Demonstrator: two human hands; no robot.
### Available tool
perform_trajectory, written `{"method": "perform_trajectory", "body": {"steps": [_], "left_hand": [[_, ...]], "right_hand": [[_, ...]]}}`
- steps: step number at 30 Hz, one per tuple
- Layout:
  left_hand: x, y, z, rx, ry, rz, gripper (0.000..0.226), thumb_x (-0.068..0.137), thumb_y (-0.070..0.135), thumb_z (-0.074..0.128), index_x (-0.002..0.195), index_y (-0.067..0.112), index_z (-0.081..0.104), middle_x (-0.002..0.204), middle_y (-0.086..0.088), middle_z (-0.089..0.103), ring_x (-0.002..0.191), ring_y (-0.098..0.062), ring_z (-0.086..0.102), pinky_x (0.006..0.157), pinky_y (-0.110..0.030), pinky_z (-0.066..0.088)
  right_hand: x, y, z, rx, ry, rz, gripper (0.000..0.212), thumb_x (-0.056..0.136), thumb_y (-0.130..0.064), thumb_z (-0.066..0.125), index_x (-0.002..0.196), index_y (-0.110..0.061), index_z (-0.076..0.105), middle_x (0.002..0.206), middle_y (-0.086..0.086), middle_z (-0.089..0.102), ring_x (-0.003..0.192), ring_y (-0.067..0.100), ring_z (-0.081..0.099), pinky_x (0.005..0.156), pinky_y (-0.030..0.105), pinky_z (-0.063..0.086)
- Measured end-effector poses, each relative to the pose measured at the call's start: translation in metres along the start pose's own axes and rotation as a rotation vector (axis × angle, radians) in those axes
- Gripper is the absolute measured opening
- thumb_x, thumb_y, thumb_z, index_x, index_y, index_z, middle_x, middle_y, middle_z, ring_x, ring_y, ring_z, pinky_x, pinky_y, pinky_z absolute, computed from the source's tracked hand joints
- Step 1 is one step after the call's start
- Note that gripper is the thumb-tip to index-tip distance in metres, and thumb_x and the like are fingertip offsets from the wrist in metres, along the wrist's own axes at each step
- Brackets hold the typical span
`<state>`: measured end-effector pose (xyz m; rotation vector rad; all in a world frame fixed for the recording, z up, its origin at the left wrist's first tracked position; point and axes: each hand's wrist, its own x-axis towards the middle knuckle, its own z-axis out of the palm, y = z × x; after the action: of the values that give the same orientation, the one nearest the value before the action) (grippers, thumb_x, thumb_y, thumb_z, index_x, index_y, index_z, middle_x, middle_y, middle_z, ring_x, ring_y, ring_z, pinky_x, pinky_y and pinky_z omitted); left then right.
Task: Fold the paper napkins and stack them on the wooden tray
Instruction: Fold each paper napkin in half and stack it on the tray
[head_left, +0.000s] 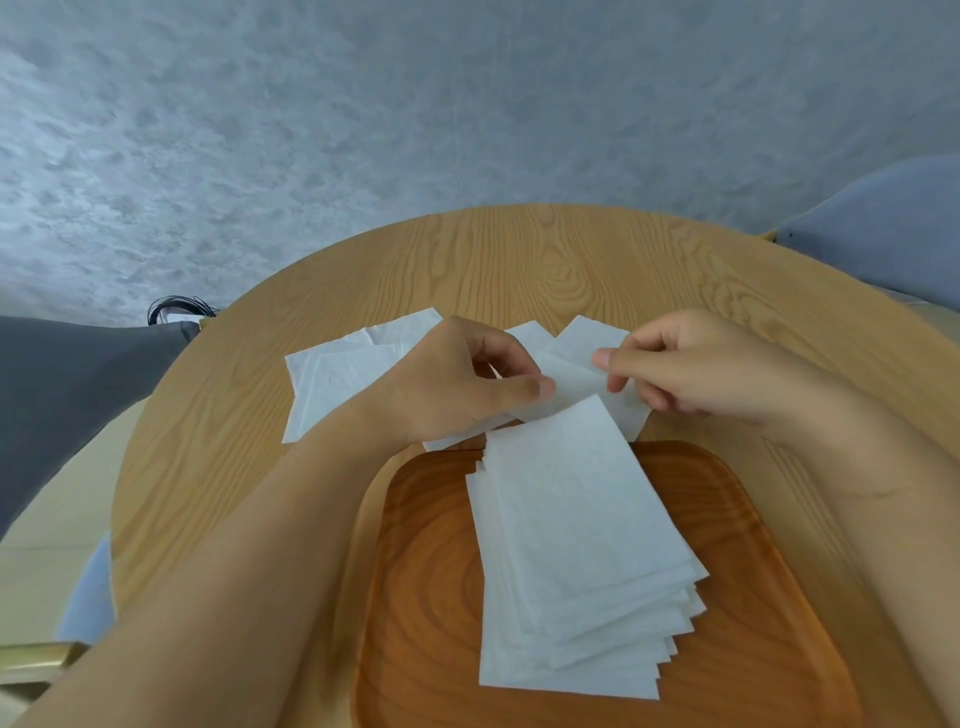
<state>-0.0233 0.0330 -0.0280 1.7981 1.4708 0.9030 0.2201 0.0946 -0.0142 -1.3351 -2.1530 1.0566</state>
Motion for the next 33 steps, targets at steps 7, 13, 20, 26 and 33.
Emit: {"method": "perform_trajectory", "body": {"steps": [7, 13, 20, 26, 33], "left_hand": [[0.008, -0.017, -0.002, 0.215, 0.161, -0.007, 0.01, 0.09, 0.03, 0.079, 0.1, 0.027, 0.079, 0.107, 0.016, 0.074, 0.108, -0.004, 0.064, 0.087, -0.018, 0.046], [0.012, -0.025, 0.003, 0.281, 0.135, -0.027, 0.017, 0.089, 0.03, 0.08, 0.105, 0.026, 0.078, 0.111, 0.013, 0.073, 0.111, -0.006, 0.062, 0.094, -0.022, 0.046], [0.013, -0.024, 0.003, 0.258, 0.169, -0.028, 0.017, 0.091, 0.033, 0.076, 0.106, 0.025, 0.078, 0.109, 0.012, 0.073, 0.108, -0.006, 0.064, 0.091, -0.021, 0.048], [0.013, -0.021, 0.003, 0.148, 0.244, -0.048, 0.015, 0.095, 0.032, 0.072, 0.105, 0.023, 0.078, 0.102, 0.015, 0.073, 0.101, -0.003, 0.066, 0.082, -0.012, 0.046], [0.008, -0.004, -0.003, -0.215, 0.242, -0.107, 0.028, 0.101, 0.038, 0.064, 0.123, 0.021, 0.07, 0.109, 0.009, 0.078, 0.099, -0.005, 0.074, 0.087, -0.023, 0.057]], "right_hand": [[0.017, 0.025, 0.015, -0.253, 0.226, 0.012, 0.025, 0.082, -0.044, 0.083, 0.1, -0.029, 0.073, 0.097, -0.012, 0.067, 0.087, 0.006, 0.061, 0.071, 0.028, 0.045], [0.017, 0.024, 0.021, -0.264, 0.249, 0.004, 0.012, 0.084, -0.031, 0.082, 0.088, -0.028, 0.071, 0.088, -0.011, 0.068, 0.082, 0.009, 0.064, 0.073, 0.033, 0.053], [0.017, 0.02, 0.018, -0.228, 0.297, -0.017, 0.012, 0.09, -0.023, 0.071, 0.079, -0.027, 0.072, 0.081, -0.008, 0.069, 0.075, 0.011, 0.063, 0.071, 0.036, 0.053], [0.01, 0.008, 0.013, -0.005, 0.328, -0.131, 0.027, 0.098, -0.019, 0.06, 0.076, -0.022, 0.075, 0.073, -0.003, 0.071, 0.068, 0.011, 0.062, 0.064, 0.031, 0.046], [0.006, -0.004, 0.021, 0.406, 0.357, -0.22, 0.027, 0.105, -0.025, 0.053, 0.094, -0.012, 0.075, 0.088, 0.005, 0.072, 0.081, 0.006, 0.06, 0.076, 0.031, 0.043]]}}
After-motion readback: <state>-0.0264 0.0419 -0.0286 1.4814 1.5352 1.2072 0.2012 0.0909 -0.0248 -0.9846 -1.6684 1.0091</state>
